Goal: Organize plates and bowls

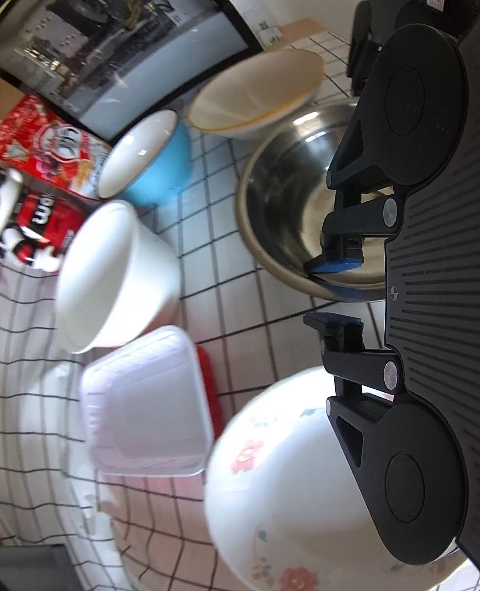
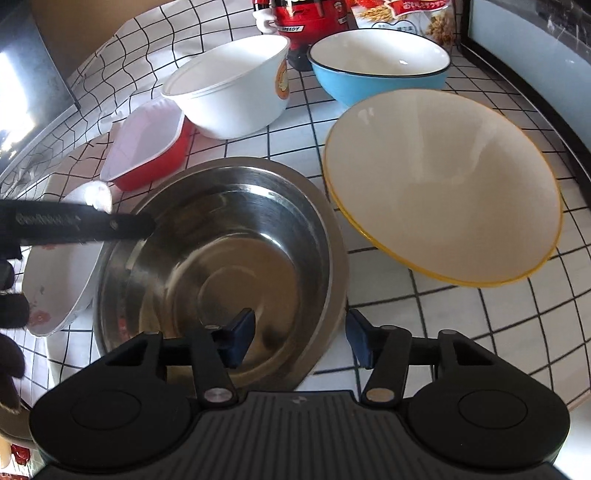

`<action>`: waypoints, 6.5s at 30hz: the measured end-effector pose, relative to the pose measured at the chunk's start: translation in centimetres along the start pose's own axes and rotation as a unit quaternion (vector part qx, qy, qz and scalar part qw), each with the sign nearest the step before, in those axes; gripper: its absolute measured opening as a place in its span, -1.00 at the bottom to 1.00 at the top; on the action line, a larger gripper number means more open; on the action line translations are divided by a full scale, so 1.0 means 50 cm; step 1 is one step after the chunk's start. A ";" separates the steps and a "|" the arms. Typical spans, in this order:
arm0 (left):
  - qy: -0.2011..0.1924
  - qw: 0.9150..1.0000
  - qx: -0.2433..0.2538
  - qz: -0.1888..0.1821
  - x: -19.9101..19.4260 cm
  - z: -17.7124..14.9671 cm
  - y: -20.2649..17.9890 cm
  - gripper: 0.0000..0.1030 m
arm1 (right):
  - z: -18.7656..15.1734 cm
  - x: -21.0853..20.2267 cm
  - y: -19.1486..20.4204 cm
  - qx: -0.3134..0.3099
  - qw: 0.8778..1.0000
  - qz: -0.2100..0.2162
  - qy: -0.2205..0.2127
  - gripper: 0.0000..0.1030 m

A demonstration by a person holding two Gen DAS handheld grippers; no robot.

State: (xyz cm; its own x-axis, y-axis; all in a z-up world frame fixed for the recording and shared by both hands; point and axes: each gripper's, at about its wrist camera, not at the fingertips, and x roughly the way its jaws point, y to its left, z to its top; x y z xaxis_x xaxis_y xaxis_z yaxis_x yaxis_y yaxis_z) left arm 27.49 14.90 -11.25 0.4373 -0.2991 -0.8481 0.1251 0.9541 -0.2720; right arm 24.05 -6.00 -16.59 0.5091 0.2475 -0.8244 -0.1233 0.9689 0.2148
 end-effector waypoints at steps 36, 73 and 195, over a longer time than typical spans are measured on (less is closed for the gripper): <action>-0.096 0.967 -0.194 0.133 -0.207 -0.133 0.346 -0.22 | 0.094 0.091 0.413 -0.249 0.964 0.092 -0.024 -0.03; -0.054 0.976 -0.210 0.013 -0.143 -0.096 0.326 0.29 | 0.110 0.105 0.328 -0.168 0.970 0.175 0.029 0.15; -0.103 0.988 -0.093 -0.069 -0.036 0.187 -0.164 -0.51 | 0.283 -0.088 -0.260 -0.032 0.992 -0.012 -0.123 -0.08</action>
State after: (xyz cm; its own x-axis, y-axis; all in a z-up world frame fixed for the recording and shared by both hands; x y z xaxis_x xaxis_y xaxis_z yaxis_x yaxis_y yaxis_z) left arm 33.98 7.74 -3.24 0.6015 -0.3988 -0.6922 0.0386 0.8800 -0.4735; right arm 35.46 -19.78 -8.34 0.7037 0.2235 -0.6744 -0.1590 0.9747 0.1571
